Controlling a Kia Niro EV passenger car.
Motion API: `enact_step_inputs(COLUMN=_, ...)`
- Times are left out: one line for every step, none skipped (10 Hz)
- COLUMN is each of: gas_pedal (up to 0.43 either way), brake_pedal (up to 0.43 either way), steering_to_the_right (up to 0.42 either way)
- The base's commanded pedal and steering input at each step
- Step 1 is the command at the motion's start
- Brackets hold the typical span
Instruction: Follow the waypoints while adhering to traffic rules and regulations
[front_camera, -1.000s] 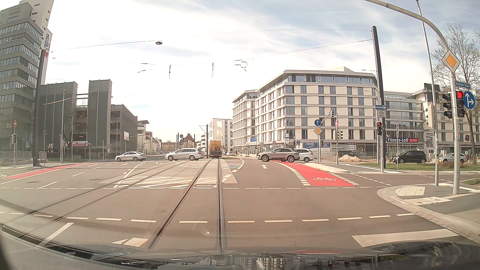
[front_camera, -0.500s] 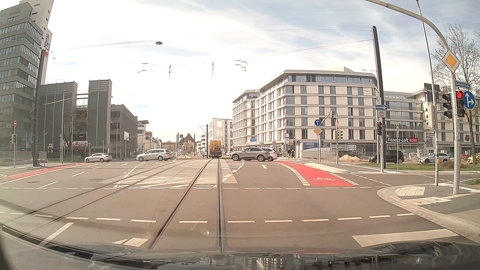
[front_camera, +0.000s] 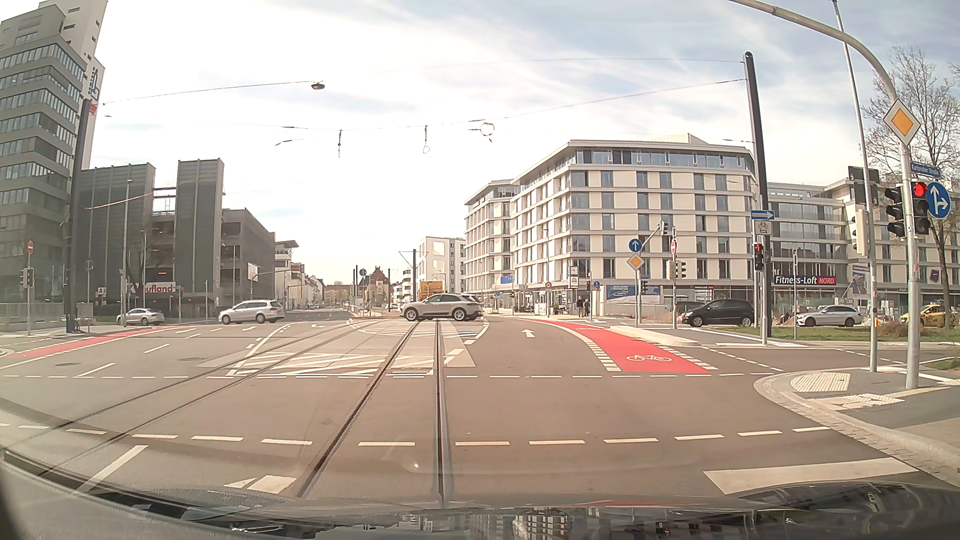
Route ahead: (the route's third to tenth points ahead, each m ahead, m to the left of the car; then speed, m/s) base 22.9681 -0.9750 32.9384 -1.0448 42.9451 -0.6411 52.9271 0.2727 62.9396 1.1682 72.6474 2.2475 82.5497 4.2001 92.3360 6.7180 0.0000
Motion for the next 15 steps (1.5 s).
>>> enact_step_inputs(gas_pedal=0.0, brake_pedal=0.201, steering_to_the_right=0.063)
enact_step_inputs(gas_pedal=0.0, brake_pedal=0.201, steering_to_the_right=0.063)
enact_step_inputs(gas_pedal=0.0, brake_pedal=0.201, steering_to_the_right=0.063)
enact_step_inputs(gas_pedal=0.0, brake_pedal=0.201, steering_to_the_right=0.063)
enact_step_inputs(gas_pedal=0.0, brake_pedal=0.201, steering_to_the_right=0.063)
enact_step_inputs(gas_pedal=0.0, brake_pedal=0.201, steering_to_the_right=0.063)
enact_step_inputs(gas_pedal=0.0, brake_pedal=0.195, steering_to_the_right=0.063)
enact_step_inputs(gas_pedal=0.0, brake_pedal=0.201, steering_to_the_right=0.063)
enact_step_inputs(gas_pedal=0.0, brake_pedal=0.201, steering_to_the_right=0.063)
enact_step_inputs(gas_pedal=0.0, brake_pedal=0.201, steering_to_the_right=0.063)
enact_step_inputs(gas_pedal=0.0, brake_pedal=0.201, steering_to_the_right=0.063)
enact_step_inputs(gas_pedal=0.0, brake_pedal=0.201, steering_to_the_right=0.063)
enact_step_inputs(gas_pedal=0.0, brake_pedal=0.201, steering_to_the_right=0.063)
enact_step_inputs(gas_pedal=0.0, brake_pedal=0.201, steering_to_the_right=0.063)
enact_step_inputs(gas_pedal=0.0, brake_pedal=0.201, steering_to_the_right=0.063)
